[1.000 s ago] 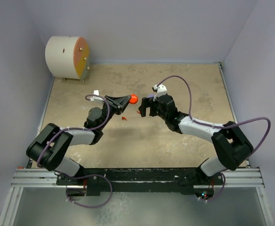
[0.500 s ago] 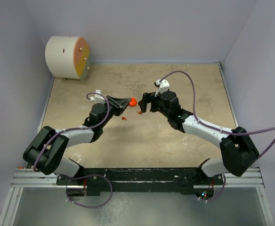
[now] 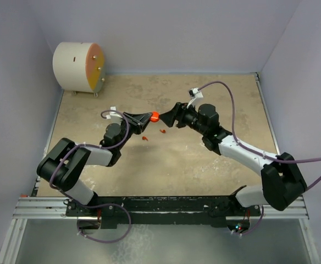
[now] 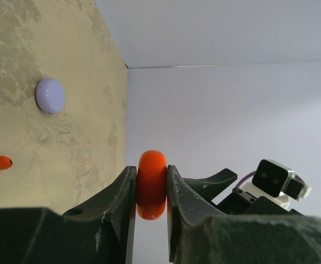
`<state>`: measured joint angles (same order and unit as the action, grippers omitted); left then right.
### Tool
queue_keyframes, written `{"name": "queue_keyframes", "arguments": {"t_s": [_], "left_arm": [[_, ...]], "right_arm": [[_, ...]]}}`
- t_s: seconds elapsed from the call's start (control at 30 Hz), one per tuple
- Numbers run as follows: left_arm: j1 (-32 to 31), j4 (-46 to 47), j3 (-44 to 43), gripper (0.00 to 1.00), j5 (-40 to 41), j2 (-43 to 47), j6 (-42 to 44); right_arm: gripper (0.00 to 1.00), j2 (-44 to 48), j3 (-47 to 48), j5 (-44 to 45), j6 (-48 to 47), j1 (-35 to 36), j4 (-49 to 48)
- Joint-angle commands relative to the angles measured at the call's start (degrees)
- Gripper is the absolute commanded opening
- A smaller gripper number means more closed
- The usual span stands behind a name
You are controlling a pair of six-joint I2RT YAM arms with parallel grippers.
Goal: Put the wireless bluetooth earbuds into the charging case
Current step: Open the charging case.
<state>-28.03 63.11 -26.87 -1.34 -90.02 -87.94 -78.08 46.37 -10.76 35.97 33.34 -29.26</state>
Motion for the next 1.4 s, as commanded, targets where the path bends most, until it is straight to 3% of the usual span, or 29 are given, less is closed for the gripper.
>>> {"name": "queue_keyframes", "arguments": {"t_s": [0.0,0.4,0.97,1.37], "left_arm": [[0.26,13.02,0.50,0.00,-1.80,-1.33,-3.93],[0.17,12.80,0.27,0.00,-2.40,0.20,-4.31],[-1.91,16.40,-0.38,0.00,-3.15,-1.70,-5.93],[-2.29,16.90,-0.45,0.00,-3.40,-2.02,-5.91]], "right_arm": [[0.72,-1.12,0.34,-6.35,8.74,-0.59,-8.02],[0.62,-4.30,-0.72,-8.16,15.95,-2.38,-13.07],[0.53,-7.21,-1.59,-11.79,18.12,-3.10,-17.65],[0.34,-7.65,-2.06,-12.87,18.52,-3.28,-18.79]]}}
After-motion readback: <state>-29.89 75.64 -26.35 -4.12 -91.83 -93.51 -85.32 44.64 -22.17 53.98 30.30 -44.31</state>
